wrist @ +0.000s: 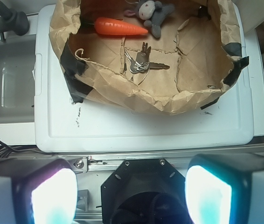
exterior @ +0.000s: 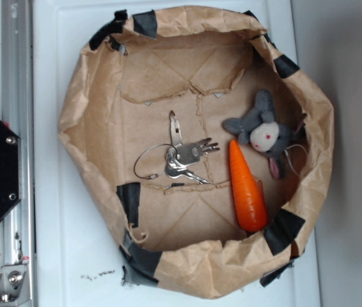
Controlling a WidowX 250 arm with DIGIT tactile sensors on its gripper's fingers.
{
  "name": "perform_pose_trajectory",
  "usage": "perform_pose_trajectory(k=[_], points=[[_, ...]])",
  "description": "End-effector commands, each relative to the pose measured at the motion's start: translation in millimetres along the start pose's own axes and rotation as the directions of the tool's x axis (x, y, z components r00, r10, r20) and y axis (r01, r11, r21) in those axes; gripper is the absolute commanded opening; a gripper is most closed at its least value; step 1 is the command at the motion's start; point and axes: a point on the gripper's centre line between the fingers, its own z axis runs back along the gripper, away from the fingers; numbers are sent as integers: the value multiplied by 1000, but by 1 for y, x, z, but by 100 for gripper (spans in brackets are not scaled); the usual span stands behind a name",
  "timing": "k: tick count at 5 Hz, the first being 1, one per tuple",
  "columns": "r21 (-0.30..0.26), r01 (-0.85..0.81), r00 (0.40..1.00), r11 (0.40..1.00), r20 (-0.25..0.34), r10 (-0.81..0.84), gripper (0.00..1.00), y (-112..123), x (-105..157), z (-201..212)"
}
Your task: Grab the silver keys.
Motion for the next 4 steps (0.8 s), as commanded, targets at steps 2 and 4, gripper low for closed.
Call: perform_pose_trajectory(k=[2,4], points=[[4,-58,996,998,68,58,100,-17,40,-9],[4,-62,992,998,112,61,100,-16,99,-38]])
